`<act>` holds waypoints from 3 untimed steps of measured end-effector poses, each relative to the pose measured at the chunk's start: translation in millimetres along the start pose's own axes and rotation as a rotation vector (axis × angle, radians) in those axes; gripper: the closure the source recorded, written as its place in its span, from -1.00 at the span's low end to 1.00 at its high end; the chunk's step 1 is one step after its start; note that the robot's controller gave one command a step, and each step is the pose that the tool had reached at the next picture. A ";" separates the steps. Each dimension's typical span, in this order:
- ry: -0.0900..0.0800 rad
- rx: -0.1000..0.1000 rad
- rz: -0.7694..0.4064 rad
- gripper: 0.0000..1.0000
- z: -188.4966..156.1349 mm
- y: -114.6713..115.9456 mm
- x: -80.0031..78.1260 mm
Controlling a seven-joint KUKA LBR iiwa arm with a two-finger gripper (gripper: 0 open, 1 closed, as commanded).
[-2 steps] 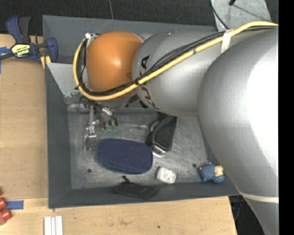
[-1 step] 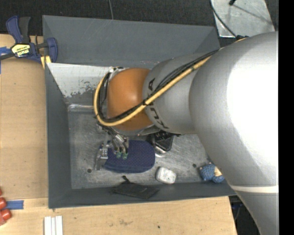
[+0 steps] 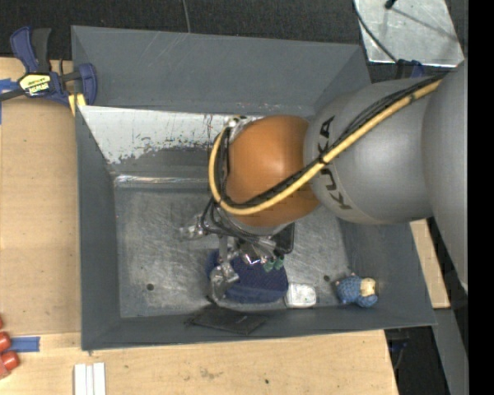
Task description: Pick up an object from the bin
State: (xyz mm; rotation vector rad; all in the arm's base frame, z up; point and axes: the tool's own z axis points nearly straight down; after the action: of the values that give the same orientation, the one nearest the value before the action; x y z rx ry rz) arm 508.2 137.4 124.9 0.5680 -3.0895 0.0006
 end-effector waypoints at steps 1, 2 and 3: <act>0.005 -0.001 -0.198 -1.00 10.3 -77.6 22.5; -0.008 0.000 -0.221 -1.00 31.2 -151.7 18.1; -0.003 0.001 -0.263 -1.00 13.2 -156.0 -32.8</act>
Offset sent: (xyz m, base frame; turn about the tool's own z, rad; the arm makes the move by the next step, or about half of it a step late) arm 0.0068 -0.0786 -0.0098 -0.2039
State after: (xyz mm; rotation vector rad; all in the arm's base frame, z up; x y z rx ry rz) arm 594.3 3.3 111.8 0.9688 -2.9912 0.0006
